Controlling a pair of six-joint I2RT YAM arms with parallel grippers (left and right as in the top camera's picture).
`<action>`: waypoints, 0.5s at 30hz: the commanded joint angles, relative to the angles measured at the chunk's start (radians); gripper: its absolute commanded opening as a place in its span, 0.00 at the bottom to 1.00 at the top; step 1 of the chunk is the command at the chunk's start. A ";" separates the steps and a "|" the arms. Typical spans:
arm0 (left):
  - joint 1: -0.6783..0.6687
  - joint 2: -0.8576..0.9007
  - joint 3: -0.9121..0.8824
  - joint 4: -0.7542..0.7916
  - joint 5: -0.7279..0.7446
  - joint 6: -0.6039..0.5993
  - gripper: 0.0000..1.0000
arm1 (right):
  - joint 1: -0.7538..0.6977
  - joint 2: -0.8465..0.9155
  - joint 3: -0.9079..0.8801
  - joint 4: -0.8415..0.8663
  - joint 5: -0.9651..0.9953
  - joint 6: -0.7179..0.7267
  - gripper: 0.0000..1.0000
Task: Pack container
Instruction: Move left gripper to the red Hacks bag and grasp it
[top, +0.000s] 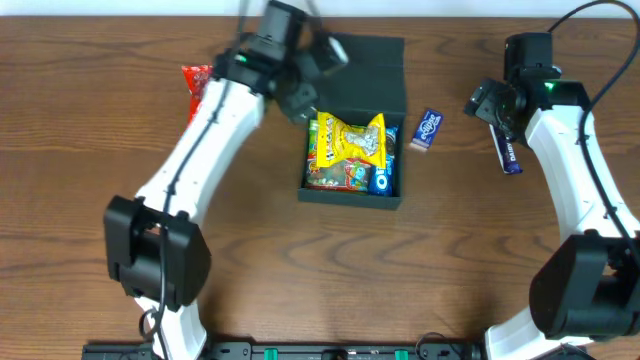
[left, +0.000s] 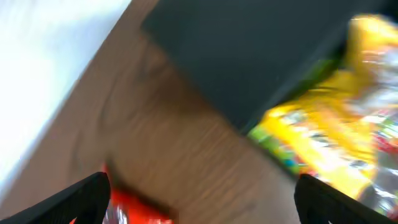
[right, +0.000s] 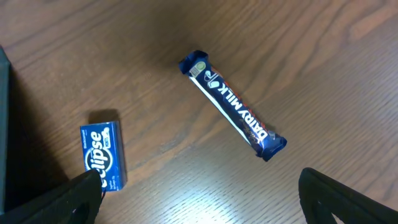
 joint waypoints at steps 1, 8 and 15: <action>0.135 0.045 0.002 0.010 -0.033 -0.287 0.95 | -0.006 -0.014 -0.002 0.002 0.011 -0.029 0.99; 0.294 0.117 0.002 0.095 0.103 -0.330 0.95 | -0.006 -0.014 -0.002 -0.001 0.011 -0.028 0.99; 0.327 0.236 0.002 0.144 0.088 -0.342 0.95 | -0.006 -0.014 -0.002 -0.013 0.000 -0.027 0.99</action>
